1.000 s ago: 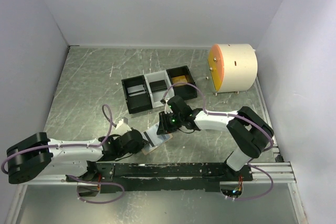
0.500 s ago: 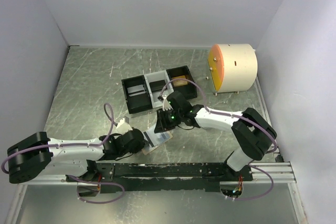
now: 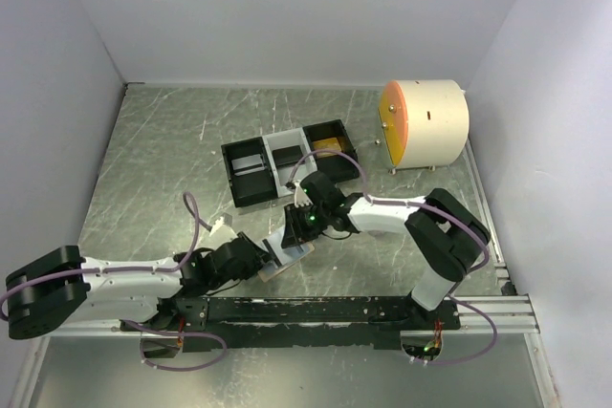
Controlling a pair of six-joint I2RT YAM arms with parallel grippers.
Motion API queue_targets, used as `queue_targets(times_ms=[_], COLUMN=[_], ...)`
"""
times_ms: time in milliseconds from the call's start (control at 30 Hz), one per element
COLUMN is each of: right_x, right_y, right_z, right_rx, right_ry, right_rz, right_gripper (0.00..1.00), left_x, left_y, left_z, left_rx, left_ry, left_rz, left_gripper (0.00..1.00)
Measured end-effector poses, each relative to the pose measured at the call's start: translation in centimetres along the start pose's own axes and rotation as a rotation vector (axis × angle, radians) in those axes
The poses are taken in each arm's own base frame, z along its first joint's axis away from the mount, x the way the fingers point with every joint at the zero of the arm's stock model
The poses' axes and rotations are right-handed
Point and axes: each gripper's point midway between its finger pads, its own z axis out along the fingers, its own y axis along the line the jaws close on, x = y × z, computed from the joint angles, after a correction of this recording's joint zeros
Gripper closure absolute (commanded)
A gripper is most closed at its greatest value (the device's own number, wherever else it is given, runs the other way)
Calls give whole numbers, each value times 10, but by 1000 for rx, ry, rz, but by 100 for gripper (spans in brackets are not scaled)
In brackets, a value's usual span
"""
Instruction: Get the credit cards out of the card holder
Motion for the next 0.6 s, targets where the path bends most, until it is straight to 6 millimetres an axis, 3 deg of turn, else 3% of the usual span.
queue_targets(times_ms=[100,400,600], right_x=[1,4,5], right_y=[0,2,3], right_z=[0,1,1], right_rx=[-7,-47,-54], right_ry=[-12,-37,-43], right_rz=[-3,10,16], right_gripper=[72,72,72], left_x=[1,1,2], left_y=[7,-2,0], left_z=[1,4,9], left_rx=[23,75,84], left_ry=[1,-6,-12], left_rz=[-16,-55,-73], left_gripper=[61,64,79])
